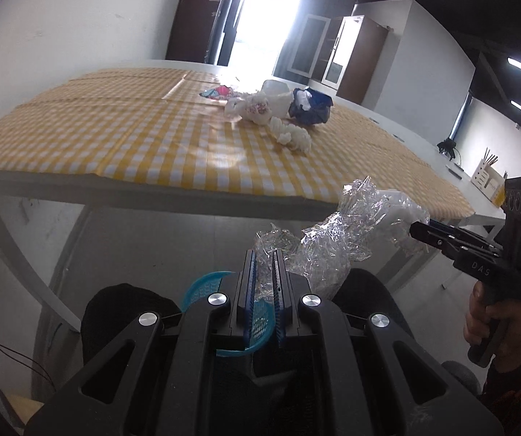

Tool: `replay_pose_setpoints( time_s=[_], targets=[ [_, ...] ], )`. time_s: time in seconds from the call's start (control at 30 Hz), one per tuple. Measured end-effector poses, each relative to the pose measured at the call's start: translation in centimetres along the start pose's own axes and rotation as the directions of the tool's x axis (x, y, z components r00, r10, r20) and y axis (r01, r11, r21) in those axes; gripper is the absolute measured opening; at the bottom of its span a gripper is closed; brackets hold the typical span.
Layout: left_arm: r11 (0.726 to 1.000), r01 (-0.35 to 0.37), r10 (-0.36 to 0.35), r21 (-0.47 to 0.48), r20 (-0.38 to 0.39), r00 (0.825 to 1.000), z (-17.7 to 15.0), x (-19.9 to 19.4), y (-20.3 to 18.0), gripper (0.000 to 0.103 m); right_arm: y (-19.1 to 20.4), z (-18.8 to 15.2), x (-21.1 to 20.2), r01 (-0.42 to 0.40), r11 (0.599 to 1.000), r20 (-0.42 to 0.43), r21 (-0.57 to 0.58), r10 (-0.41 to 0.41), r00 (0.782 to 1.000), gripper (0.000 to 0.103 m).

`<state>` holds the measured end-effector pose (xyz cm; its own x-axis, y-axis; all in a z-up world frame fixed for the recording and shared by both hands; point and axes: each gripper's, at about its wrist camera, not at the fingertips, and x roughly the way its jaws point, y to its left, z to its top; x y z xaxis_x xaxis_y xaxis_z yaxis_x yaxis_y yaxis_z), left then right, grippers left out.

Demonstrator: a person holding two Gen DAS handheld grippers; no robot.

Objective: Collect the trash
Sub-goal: 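Carry both clear plastic bags down over the blue basket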

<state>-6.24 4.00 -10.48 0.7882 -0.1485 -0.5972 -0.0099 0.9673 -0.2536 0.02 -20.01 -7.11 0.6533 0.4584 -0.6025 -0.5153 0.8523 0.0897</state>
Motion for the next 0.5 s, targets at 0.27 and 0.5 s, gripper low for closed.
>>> replay_pose_setpoints(
  time_s=[0.27,0.5],
  targets=[
    [1.000,-0.022,0.019,-0.018,-0.124,0.992,-3.6,3.1,1.6,0.008,1.3,-3.8,2.2,-0.022,1.000,-0.109,-0.015,0.020,0.994,0.037],
    [0.998,-0.036,0.026,-0.047,-0.197,0.980,-4.6,6.6,3.0,0.008,1.0,-5.5,6.7,-0.010,1.000,-0.199,0.004,0.011,0.980,0.037]
  ],
)
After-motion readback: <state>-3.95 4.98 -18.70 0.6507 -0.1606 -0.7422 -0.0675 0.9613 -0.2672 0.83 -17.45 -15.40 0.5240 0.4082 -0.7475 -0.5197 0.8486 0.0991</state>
